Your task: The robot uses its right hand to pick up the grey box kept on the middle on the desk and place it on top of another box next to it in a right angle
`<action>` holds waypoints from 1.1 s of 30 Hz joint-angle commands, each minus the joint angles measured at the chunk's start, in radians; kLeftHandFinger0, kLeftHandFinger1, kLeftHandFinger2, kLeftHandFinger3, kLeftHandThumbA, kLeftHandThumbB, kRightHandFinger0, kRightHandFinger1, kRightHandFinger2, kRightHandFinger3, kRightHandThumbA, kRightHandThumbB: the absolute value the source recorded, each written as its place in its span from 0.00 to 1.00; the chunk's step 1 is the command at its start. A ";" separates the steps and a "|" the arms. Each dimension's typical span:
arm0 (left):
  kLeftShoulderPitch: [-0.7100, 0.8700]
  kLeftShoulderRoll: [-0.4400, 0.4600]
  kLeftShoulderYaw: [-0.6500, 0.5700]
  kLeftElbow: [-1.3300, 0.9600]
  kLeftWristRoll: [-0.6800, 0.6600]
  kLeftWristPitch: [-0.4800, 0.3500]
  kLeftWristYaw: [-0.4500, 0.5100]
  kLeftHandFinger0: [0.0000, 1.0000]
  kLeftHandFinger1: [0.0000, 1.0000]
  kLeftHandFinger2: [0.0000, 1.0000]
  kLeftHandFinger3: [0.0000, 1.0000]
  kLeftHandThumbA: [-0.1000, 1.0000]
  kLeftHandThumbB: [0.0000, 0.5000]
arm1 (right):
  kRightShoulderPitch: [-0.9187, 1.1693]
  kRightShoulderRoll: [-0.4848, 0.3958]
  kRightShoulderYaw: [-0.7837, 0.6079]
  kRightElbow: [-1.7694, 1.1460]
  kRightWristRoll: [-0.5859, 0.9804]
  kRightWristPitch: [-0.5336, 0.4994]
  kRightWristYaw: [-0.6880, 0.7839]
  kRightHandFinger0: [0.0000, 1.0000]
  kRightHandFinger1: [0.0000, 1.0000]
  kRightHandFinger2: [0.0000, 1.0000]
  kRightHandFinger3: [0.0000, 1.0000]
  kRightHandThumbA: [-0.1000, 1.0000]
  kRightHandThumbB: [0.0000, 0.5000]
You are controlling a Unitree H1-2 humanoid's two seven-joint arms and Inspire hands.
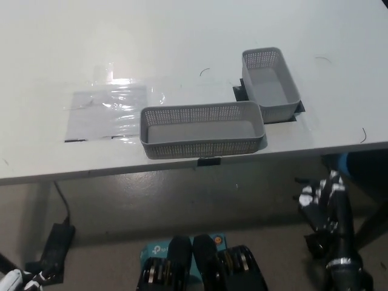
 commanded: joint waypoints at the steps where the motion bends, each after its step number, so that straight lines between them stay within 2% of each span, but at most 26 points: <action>1: -0.006 0.030 0.008 -0.014 0.027 0.000 -0.016 0.00 0.00 0.01 0.18 1.00 0.43 | -0.078 -0.062 0.036 -0.129 -0.044 0.090 0.074 0.32 0.41 0.54 0.95 0.06 0.35; 2: -0.007 0.032 0.006 -0.020 0.032 0.010 -0.021 0.00 0.00 0.00 0.18 1.00 0.41 | -0.130 -0.118 0.058 -0.180 -0.085 0.139 0.109 0.27 0.35 0.53 0.92 0.10 0.39; 4: -0.005 0.030 0.010 -0.026 0.032 0.010 -0.024 0.00 0.00 0.00 0.19 1.00 0.39 | -0.161 -0.153 0.065 -0.188 -0.075 0.141 0.125 0.27 0.35 0.51 0.91 0.09 0.40; 7: -0.005 0.041 0.018 -0.031 0.029 0.021 -0.038 0.00 0.00 0.00 0.17 1.00 0.42 | -0.258 -0.236 0.078 -0.199 -0.067 0.180 0.177 0.36 0.41 0.50 0.83 0.08 0.44; 8: -0.003 0.041 0.021 -0.030 0.025 0.022 -0.041 0.00 0.00 0.01 0.18 1.00 0.42 | -0.282 -0.264 0.088 -0.190 -0.070 0.182 0.196 0.36 0.41 0.51 0.82 0.08 0.45; 9: -0.001 0.042 0.020 -0.036 0.030 0.029 -0.042 0.00 0.00 0.01 0.18 1.00 0.39 | -0.334 -0.309 0.092 -0.151 -0.060 0.160 0.229 0.34 0.39 0.49 0.79 0.06 0.55; 11: -0.002 0.041 0.020 -0.037 0.032 0.029 -0.045 0.00 0.01 0.01 0.18 1.00 0.37 | -0.377 -0.349 0.104 -0.115 -0.055 0.150 0.251 0.33 0.39 0.48 0.76 0.07 0.65; 13: -0.002 0.036 0.025 -0.032 0.025 0.030 -0.046 0.01 0.00 0.00 0.17 1.00 0.45 | -0.441 -0.418 0.150 -0.035 -0.091 0.096 0.291 0.27 0.39 0.61 0.84 0.13 0.70; 14: -0.003 0.037 0.023 -0.033 0.031 0.037 -0.048 0.01 0.00 0.00 0.18 1.00 0.47 | -0.461 -0.431 0.165 -0.008 -0.095 0.090 0.298 0.29 0.42 0.66 0.88 0.13 0.72; 15: -0.003 0.037 0.024 -0.033 0.031 0.037 -0.048 0.01 0.00 0.00 0.19 1.00 0.47 | -0.463 -0.435 0.170 -0.006 -0.091 0.090 0.295 0.29 0.42 0.66 0.88 0.13 0.72; 17: 0.007 0.042 0.024 -0.047 0.036 0.041 -0.051 0.02 0.00 0.02 0.21 1.00 0.51 | -0.498 -0.459 0.208 0.061 -0.124 0.045 0.301 0.41 0.55 0.77 0.91 0.09 0.79; 19: 0.011 0.046 0.026 -0.053 0.036 0.044 -0.057 0.01 0.00 0.02 0.23 1.00 0.51 | -0.512 -0.468 0.225 0.095 -0.129 0.023 0.303 0.48 0.61 0.79 0.91 0.08 0.81; 21: 0.011 0.046 0.027 -0.053 0.036 0.047 -0.060 0.00 0.01 0.03 0.23 1.00 0.53 | -0.535 -0.477 0.241 0.135 -0.134 0.010 0.317 0.60 0.70 0.81 0.93 0.07 0.83; 24: 0.007 0.046 0.027 -0.046 0.033 0.038 -0.063 0.00 0.00 0.03 0.25 1.00 0.48 | -0.556 -0.480 0.259 0.198 -0.146 -0.037 0.320 0.63 0.70 0.82 0.93 0.06 0.87; 25: 0.006 0.045 0.028 -0.043 0.031 0.034 -0.064 0.00 0.00 0.01 0.24 1.00 0.51 | -0.562 -0.477 0.266 0.213 -0.153 -0.040 0.322 0.65 0.73 0.85 0.95 0.08 0.88; 27: 0.006 0.044 0.030 -0.047 0.029 0.038 -0.065 0.00 0.00 0.01 0.23 1.00 0.53 | -0.568 -0.477 0.270 0.226 -0.160 -0.044 0.327 0.70 0.76 0.87 0.97 0.09 0.86; 29: 0.007 0.047 0.027 -0.052 0.036 0.043 -0.067 0.00 0.00 0.00 0.22 1.00 0.50 | -0.582 -0.477 0.285 0.254 -0.177 -0.051 0.335 0.78 0.82 0.90 1.00 0.10 0.86; 31: 0.007 0.047 0.027 -0.053 0.036 0.044 -0.067 0.00 0.00 0.00 0.22 1.00 0.50 | -0.582 -0.477 0.284 0.256 -0.179 -0.054 0.336 0.79 0.82 0.90 1.00 0.10 0.86; 32: 0.003 0.048 0.028 -0.038 0.029 0.028 -0.068 0.00 0.00 0.02 0.21 1.00 0.52 | -0.601 -0.484 0.309 0.284 -0.197 -0.066 0.361 1.00 1.00 1.00 1.00 0.11 0.84; 33: 0.002 0.051 0.029 -0.041 0.028 0.036 -0.071 0.00 0.00 0.02 0.21 1.00 0.53 | -0.613 -0.491 0.325 0.295 -0.210 -0.065 0.380 1.00 1.00 1.00 1.00 0.12 0.83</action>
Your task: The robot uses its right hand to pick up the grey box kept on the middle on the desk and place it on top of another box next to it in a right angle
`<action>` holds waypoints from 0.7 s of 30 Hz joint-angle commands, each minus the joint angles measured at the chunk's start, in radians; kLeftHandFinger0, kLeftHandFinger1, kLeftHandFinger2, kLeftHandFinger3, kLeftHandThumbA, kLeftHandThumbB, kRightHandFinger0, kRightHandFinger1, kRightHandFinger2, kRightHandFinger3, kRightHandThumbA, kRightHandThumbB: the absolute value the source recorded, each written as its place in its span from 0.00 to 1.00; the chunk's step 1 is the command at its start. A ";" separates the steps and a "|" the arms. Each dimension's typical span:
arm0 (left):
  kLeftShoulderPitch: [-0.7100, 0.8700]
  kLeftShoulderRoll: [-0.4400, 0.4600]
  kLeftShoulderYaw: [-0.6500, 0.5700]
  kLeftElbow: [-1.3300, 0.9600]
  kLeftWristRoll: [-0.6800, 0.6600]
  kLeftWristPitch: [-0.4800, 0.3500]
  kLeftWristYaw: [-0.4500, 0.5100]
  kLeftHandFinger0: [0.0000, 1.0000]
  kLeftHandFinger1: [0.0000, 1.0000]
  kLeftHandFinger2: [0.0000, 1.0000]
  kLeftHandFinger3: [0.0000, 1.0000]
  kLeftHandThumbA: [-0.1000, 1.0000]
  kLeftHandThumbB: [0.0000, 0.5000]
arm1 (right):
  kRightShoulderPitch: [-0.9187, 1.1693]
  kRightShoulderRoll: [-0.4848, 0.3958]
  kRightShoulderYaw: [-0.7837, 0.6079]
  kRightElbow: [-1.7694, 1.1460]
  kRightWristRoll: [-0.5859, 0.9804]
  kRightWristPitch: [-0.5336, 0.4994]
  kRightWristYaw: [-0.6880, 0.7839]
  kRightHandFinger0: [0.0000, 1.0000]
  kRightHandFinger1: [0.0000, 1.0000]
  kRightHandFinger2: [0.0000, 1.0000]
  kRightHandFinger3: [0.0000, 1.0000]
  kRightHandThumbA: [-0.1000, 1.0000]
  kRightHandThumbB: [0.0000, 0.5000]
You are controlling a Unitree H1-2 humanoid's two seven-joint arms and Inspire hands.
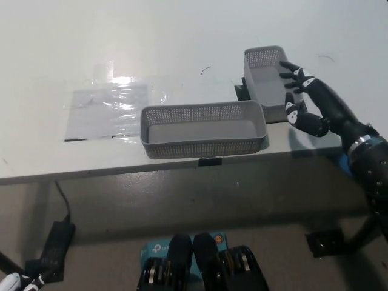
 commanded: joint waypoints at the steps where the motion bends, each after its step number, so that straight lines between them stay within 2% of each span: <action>1: 0.002 0.037 0.021 -0.030 0.001 0.008 -0.022 0.01 0.01 0.02 0.20 1.00 0.50 | -0.091 -0.040 0.037 0.023 -0.063 -0.071 0.070 1.00 1.00 1.00 1.00 0.12 0.83; 3: 0.002 0.036 0.021 -0.031 -0.004 0.009 -0.024 0.02 0.00 0.00 0.17 1.00 0.53 | -0.110 -0.044 0.057 0.042 -0.080 -0.065 0.083 1.00 1.00 1.00 1.00 0.13 0.86; 6: -0.003 0.037 0.018 -0.030 -0.011 0.014 -0.032 0.00 0.00 0.01 0.15 1.00 0.48 | -0.143 -0.051 0.082 0.092 -0.100 -0.087 0.093 1.00 1.00 1.00 1.00 0.13 0.87; 8: 0.000 0.037 0.018 -0.033 -0.010 0.011 -0.034 0.00 0.00 0.00 0.10 1.00 0.55 | -0.166 -0.055 0.103 0.112 -0.120 -0.063 0.119 1.00 1.00 1.00 1.00 0.17 0.87; 10: -0.004 0.040 0.018 -0.040 -0.006 0.022 -0.040 0.01 0.00 0.00 0.10 1.00 0.49 | -0.185 -0.057 0.114 0.134 -0.127 -0.056 0.136 1.00 1.00 1.00 1.00 0.17 0.89; 13: -0.011 0.040 0.022 -0.037 -0.017 0.035 -0.053 0.00 0.00 0.00 0.08 1.00 0.55 | -0.195 -0.062 0.125 0.151 -0.144 -0.061 0.150 1.00 1.00 1.00 1.00 0.16 0.91; 15: -0.010 0.044 0.019 -0.038 -0.007 0.027 -0.053 0.00 0.00 0.00 0.07 1.00 0.50 | -0.197 -0.070 0.146 0.178 -0.164 -0.067 0.172 1.00 1.00 1.00 1.00 0.17 0.93; 16: -0.010 0.044 0.018 -0.040 -0.005 0.027 -0.055 0.00 0.00 0.00 0.07 1.00 0.52 | -0.199 -0.074 0.156 0.207 -0.171 -0.084 0.175 1.00 1.00 1.00 1.00 0.17 0.95; 18: -0.009 0.045 0.023 -0.045 -0.007 0.046 -0.058 0.01 0.00 0.00 0.07 1.00 0.55 | -0.207 -0.074 0.162 0.231 -0.178 -0.097 0.173 1.00 1.00 1.00 1.00 0.15 0.95; 19: -0.007 0.046 0.026 -0.045 -0.011 0.045 -0.059 0.04 0.00 0.00 0.07 1.00 0.55 | -0.213 -0.075 0.167 0.247 -0.185 -0.100 0.173 1.00 1.00 1.00 1.00 0.15 0.93; 21: -0.005 0.047 0.029 -0.045 -0.018 0.034 -0.061 0.00 0.00 0.00 0.06 1.00 0.51 | -0.227 -0.082 0.177 0.277 -0.212 -0.099 0.168 1.00 1.00 1.00 1.00 0.15 0.89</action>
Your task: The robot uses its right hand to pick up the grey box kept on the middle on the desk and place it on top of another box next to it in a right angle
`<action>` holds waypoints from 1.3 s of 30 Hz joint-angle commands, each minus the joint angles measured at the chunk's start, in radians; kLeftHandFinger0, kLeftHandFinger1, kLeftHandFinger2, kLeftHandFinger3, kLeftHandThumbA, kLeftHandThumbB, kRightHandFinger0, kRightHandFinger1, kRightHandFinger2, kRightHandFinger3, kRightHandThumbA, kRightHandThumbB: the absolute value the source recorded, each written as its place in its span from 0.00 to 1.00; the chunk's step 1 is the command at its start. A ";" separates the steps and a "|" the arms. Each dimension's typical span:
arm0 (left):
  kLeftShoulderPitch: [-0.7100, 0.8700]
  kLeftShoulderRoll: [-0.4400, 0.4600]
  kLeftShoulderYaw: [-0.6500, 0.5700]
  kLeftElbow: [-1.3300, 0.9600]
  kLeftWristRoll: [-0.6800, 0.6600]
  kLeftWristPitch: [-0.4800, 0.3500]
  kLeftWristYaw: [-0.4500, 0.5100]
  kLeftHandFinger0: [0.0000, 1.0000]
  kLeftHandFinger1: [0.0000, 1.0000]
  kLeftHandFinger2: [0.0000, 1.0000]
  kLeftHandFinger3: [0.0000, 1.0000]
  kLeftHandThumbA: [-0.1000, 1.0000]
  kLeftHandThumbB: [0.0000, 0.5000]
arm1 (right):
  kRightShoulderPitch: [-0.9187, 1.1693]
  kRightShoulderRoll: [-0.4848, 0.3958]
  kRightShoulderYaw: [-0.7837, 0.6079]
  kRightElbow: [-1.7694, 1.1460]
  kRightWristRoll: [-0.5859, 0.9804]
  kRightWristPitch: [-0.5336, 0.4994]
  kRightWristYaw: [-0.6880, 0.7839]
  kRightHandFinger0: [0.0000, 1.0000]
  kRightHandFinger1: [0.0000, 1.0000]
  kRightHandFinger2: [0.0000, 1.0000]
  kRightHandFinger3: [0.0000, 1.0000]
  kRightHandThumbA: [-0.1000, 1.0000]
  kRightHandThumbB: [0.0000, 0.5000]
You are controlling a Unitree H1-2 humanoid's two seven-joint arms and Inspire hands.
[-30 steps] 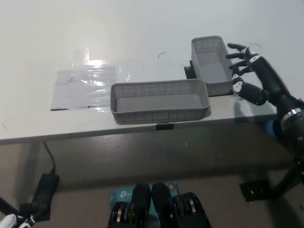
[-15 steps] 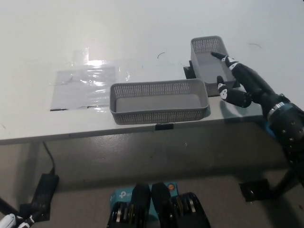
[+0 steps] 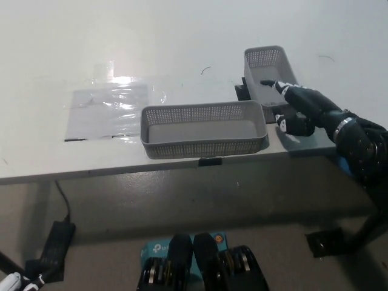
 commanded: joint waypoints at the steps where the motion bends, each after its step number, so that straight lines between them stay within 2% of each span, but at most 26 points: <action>1: 0.002 0.036 0.024 -0.031 -0.011 0.018 -0.023 0.01 0.00 0.00 0.06 1.00 0.54 | -0.087 -0.043 0.014 0.045 -0.074 -0.051 0.026 1.00 1.00 1.00 1.00 0.17 0.89; 5: 0.009 0.036 0.037 -0.042 -0.025 0.028 -0.029 0.02 0.00 0.00 0.06 1.00 0.56 | -0.111 -0.042 0.043 0.132 -0.123 -0.087 -0.006 1.00 1.00 1.00 1.00 0.17 0.92; 6: 0.009 0.037 0.036 -0.051 -0.023 0.043 -0.034 0.02 0.00 0.00 0.02 1.00 0.50 | -0.109 -0.043 0.059 0.155 -0.146 -0.089 -0.012 1.00 1.00 1.00 1.00 0.17 0.90; 7: 0.009 0.037 0.036 -0.052 -0.022 0.045 -0.035 0.03 0.00 0.00 0.02 1.00 0.50 | -0.110 -0.043 0.059 0.158 -0.148 -0.092 -0.012 1.00 1.00 1.00 1.00 0.17 0.90; 8: 0.011 0.037 0.039 -0.056 -0.022 0.046 -0.035 0.02 0.01 0.02 0.05 1.00 0.49 | -0.111 -0.042 0.058 0.157 -0.149 -0.093 -0.012 1.00 1.00 1.00 1.00 0.11 0.98; 9: 0.010 0.042 0.033 -0.063 -0.011 0.068 -0.042 0.01 0.02 0.03 0.05 1.00 0.53 | -0.102 -0.040 0.082 0.186 -0.182 -0.113 -0.033 1.00 1.00 1.00 1.00 0.18 0.87; 15: 0.009 0.046 0.044 -0.067 -0.016 0.065 -0.047 0.00 0.01 0.00 0.00 1.00 0.55 | -0.104 -0.019 0.133 0.208 -0.256 -0.113 -0.043 1.00 1.00 1.00 1.00 0.20 0.80; 21: 0.001 0.046 0.050 -0.083 -0.011 0.078 -0.053 0.02 0.05 0.04 0.03 1.00 0.62 | -0.144 0.010 0.210 0.207 -0.367 -0.129 -0.061 1.00 1.00 1.00 1.00 0.22 0.74; 22: -0.002 0.048 0.048 -0.084 -0.007 0.077 -0.054 0.05 0.05 0.05 0.04 1.00 0.60 | -0.147 0.013 0.216 0.205 -0.374 -0.131 -0.058 0.97 1.00 1.00 1.00 0.20 0.69; 23: -0.002 0.051 0.048 -0.083 -0.002 0.072 -0.053 0.08 0.05 0.05 0.05 1.00 0.62 | -0.153 0.015 0.232 0.199 -0.387 -0.137 -0.051 0.81 1.00 1.00 1.00 0.17 0.59; 24: -0.001 0.051 0.049 -0.082 -0.005 0.067 -0.054 0.09 0.05 0.05 0.05 1.00 0.63 | -0.156 0.014 0.245 0.197 -0.401 -0.144 -0.050 0.73 0.98 1.00 1.00 0.17 0.60; 25: -0.001 0.054 0.044 -0.080 0.004 0.064 -0.054 0.07 0.06 0.06 0.07 1.00 0.66 | -0.157 0.013 0.261 0.194 -0.425 -0.163 -0.077 0.40 0.64 0.72 0.92 0.08 0.53; 26: 0.000 0.053 0.045 -0.080 0.004 0.064 -0.054 0.09 0.06 0.06 0.06 1.00 0.65 | -0.159 0.015 0.266 0.197 -0.430 -0.174 -0.085 0.14 0.31 0.44 0.80 0.02 0.43; 27: 0.006 0.050 0.052 -0.083 -0.006 0.065 -0.054 0.10 0.06 0.06 0.07 1.00 0.67 | -0.162 0.012 0.296 0.207 -0.463 -0.213 -0.123 0.01 0.05 0.15 0.68 0.03 0.37; 28: 0.007 0.049 0.054 -0.083 -0.009 0.064 -0.054 0.10 0.06 0.06 0.07 1.00 0.67 | -0.164 0.009 0.307 0.211 -0.477 -0.225 -0.138 0.00 0.00 0.06 0.64 0.03 0.30; 29: 0.009 0.050 0.054 -0.085 -0.009 0.065 -0.056 0.10 0.06 0.06 0.07 1.00 0.67 | -0.159 0.009 0.308 0.208 -0.477 -0.224 -0.140 0.00 0.00 0.05 0.63 0.03 0.29; 30: 0.010 0.049 0.058 -0.089 -0.019 0.074 -0.062 0.09 0.07 0.08 0.08 1.00 0.66 | -0.176 0.005 0.345 0.220 -0.535 -0.218 -0.157 0.00 0.00 0.06 0.48 0.05 0.11; 31: 0.010 0.048 0.060 -0.087 -0.019 0.065 -0.060 0.08 0.07 0.07 0.07 1.00 0.63 | -0.180 -0.001 0.359 0.222 -0.563 -0.224 -0.190 0.00 0.00 0.08 0.42 0.04 0.16; 32: 0.011 0.051 0.056 -0.091 -0.010 0.064 -0.059 0.05 0.07 0.06 0.08 1.00 0.57 | -0.186 -0.010 0.371 0.232 -0.591 -0.235 -0.251 0.00 0.00 0.11 0.24 0.01 0.15; 33: 0.011 0.051 0.055 -0.091 -0.007 0.061 -0.058 0.03 0.07 0.05 0.08 1.00 0.57 | -0.188 -0.016 0.373 0.239 -0.605 -0.240 -0.298 0.00 0.05 0.24 0.13 0.00 0.04; 34: 0.019 0.054 0.060 -0.087 -0.010 0.044 -0.055 0.01 0.05 0.05 0.07 1.00 0.58 | -0.188 -0.011 0.376 0.249 -0.618 -0.238 -0.345 0.00 0.10 0.38 0.04 0.00 0.00; 35: 0.020 0.054 0.060 -0.085 -0.010 0.039 -0.054 0.00 0.05 0.05 0.07 1.00 0.58 | -0.189 -0.011 0.377 0.255 -0.624 -0.238 -0.363 0.00 0.11 0.41 0.03 0.00 0.00; 36: 0.024 0.049 0.066 -0.088 -0.025 0.055 -0.061 0.00 0.06 0.06 0.05 1.00 0.73 | -0.189 -0.010 0.373 0.273 -0.627 -0.254 -0.426 0.00 0.06 0.37 0.00 0.00 0.02; 37: 0.023 0.050 0.065 -0.088 -0.025 0.060 -0.063 0.00 0.07 0.06 0.05 1.00 0.73 | -0.189 -0.012 0.367 0.278 -0.621 -0.263 -0.448 0.00 0.02 0.36 0.00 0.00 0.16; 38: 0.023 0.048 0.065 -0.083 -0.029 0.059 -0.063 0.00 0.08 0.07 0.04 1.00 0.70 | -0.187 -0.012 0.357 0.285 -0.613 -0.274 -0.472 0.00 0.00 0.33 0.00 0.00 0.39; 39: 0.024 0.048 0.061 -0.080 -0.019 0.058 -0.059 0.02 0.09 0.08 0.04 1.00 0.68 | -0.184 -0.012 0.343 0.287 -0.598 -0.282 -0.477 0.00 0.00 0.34 0.04 0.00 0.68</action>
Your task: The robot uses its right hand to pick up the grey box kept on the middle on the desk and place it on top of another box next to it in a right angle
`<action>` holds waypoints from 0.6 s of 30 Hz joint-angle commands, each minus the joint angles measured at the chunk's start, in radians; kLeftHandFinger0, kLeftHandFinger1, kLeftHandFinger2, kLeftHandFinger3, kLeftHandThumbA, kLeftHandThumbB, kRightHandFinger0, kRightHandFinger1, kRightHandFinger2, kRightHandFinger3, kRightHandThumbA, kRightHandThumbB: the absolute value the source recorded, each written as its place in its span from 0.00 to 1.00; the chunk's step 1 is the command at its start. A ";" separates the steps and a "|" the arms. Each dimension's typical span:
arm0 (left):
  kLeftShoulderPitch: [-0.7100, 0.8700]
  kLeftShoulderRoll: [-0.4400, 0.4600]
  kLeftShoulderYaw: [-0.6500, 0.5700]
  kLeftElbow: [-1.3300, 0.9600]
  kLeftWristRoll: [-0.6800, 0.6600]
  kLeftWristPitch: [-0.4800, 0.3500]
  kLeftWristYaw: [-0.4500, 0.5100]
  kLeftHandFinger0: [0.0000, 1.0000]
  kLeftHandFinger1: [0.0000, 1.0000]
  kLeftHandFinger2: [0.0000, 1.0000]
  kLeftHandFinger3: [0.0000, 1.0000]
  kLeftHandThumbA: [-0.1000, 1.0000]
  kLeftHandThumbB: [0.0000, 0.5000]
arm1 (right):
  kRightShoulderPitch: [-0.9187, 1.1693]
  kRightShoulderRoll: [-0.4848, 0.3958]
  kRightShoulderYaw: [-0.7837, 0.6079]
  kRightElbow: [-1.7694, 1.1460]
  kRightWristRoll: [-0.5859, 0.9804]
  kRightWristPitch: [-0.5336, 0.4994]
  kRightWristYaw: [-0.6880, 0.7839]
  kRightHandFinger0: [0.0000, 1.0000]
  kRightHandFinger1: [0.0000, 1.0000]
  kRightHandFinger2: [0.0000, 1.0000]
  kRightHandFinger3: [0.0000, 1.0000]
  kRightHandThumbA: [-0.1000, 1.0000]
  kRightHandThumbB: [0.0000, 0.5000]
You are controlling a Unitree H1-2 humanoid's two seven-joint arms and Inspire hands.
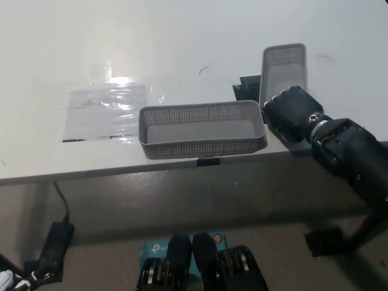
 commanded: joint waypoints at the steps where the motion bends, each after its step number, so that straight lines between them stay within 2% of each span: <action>1: 0.014 0.040 0.013 -0.025 0.006 -0.001 -0.009 0.04 0.10 0.08 0.05 1.00 0.68 | -0.041 -0.014 -0.025 0.023 -0.062 -0.108 -0.233 0.00 0.00 0.36 0.06 0.00 0.76; 2: 0.016 0.037 0.012 -0.025 0.006 0.003 -0.010 0.05 0.10 0.09 0.04 1.00 0.61 | -0.035 -0.019 -0.038 0.021 -0.042 -0.130 -0.233 0.00 0.00 0.35 0.12 0.00 0.82; 3: 0.016 0.036 0.013 -0.027 0.004 0.010 -0.011 0.03 0.10 0.08 0.05 1.00 0.58 | -0.031 -0.018 -0.053 0.025 -0.022 -0.149 -0.246 0.00 0.00 0.34 0.16 0.00 0.86; 4: 0.016 0.036 0.012 -0.025 0.005 0.005 -0.011 0.01 0.10 0.09 0.05 1.00 0.55 | -0.032 -0.021 -0.053 0.030 -0.027 -0.160 -0.263 0.00 0.00 0.34 0.18 0.00 0.84; 6: 0.015 0.036 0.011 -0.024 0.009 0.005 -0.009 0.00 0.11 0.10 0.08 1.00 0.64 | -0.028 -0.025 -0.062 0.034 -0.032 -0.177 -0.301 0.00 0.00 0.31 0.19 0.00 0.71; 8: 0.014 0.039 0.007 -0.015 0.015 -0.011 -0.006 0.02 0.10 0.10 0.09 1.00 0.62 | -0.022 -0.026 -0.076 0.039 -0.028 -0.199 -0.337 0.00 0.00 0.28 0.18 0.00 0.67; 10: 0.013 0.036 0.011 -0.013 0.006 -0.002 -0.009 0.04 0.10 0.10 0.09 1.00 0.65 | -0.015 -0.027 -0.091 0.032 -0.018 -0.211 -0.340 0.00 0.00 0.28 0.20 0.00 0.58; 11: 0.013 0.036 0.010 -0.014 0.009 -0.002 -0.008 0.04 0.11 0.11 0.10 1.00 0.63 | -0.011 -0.026 -0.101 0.032 -0.014 -0.221 -0.351 0.00 0.00 0.28 0.20 0.00 0.60; 16: 0.026 0.026 0.014 -0.023 -0.007 0.005 -0.010 0.04 0.13 0.11 0.07 1.00 0.60 | 0.025 -0.040 -0.148 -0.012 -0.005 -0.252 -0.340 0.00 0.00 0.30 0.25 0.00 0.59; 18: 0.030 0.031 0.015 -0.028 -0.004 -0.005 -0.009 0.04 0.13 0.11 0.05 1.00 0.51 | 0.031 -0.053 -0.166 -0.020 -0.009 -0.269 -0.361 0.00 0.00 0.29 0.23 0.00 0.51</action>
